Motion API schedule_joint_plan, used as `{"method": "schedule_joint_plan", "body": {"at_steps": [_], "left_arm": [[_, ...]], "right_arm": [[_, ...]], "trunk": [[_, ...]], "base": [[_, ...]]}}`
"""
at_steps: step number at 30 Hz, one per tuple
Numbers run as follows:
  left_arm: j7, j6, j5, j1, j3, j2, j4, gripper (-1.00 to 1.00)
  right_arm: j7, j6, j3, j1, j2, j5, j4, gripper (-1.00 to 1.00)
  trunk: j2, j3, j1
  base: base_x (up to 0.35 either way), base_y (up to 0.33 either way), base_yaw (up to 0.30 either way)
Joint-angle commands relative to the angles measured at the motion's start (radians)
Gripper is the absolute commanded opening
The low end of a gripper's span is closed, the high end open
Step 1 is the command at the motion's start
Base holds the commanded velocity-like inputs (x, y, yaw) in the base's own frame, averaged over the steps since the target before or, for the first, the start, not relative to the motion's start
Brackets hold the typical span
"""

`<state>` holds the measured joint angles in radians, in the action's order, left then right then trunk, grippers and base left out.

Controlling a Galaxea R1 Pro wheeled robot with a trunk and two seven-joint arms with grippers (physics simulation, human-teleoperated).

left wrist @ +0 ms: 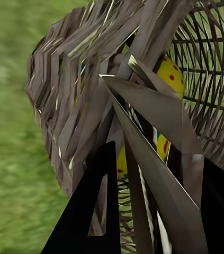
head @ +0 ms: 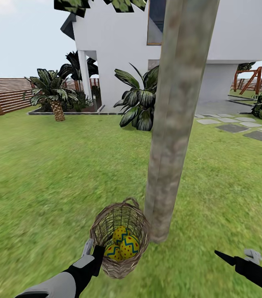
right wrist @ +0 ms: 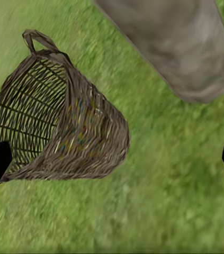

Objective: Take the three Easter eggs out of the wicker basket on the lawn in the garden, then place them on the lawn next to a single tree (choose any tree) so that all three eggs are next to the same tree and none are left in the basket.

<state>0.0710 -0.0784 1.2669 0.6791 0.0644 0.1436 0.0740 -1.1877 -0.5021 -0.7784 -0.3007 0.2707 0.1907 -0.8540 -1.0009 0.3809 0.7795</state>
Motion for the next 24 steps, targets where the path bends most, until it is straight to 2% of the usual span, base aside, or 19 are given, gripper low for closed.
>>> {"method": "schedule_joint_plan", "body": {"at_steps": [1,24], "left_arm": [[0.006,-0.001,-0.006,0.000,0.006,0.001,0.003,-1.00],[0.006,-0.001,-0.006,0.000,0.006,0.001,0.003,-1.00]], "right_arm": [[-0.007,-0.009,-0.004,-0.001,-0.001,0.008,0.000,1.00],[-0.004,-0.009,-0.005,0.006,-0.002,0.011,0.004,1.00]], "trunk": [[-0.008,0.004,0.004],[-0.169,0.076,0.092]], "base": [[0.000,0.000,0.000],[0.000,0.000,0.000]]}}
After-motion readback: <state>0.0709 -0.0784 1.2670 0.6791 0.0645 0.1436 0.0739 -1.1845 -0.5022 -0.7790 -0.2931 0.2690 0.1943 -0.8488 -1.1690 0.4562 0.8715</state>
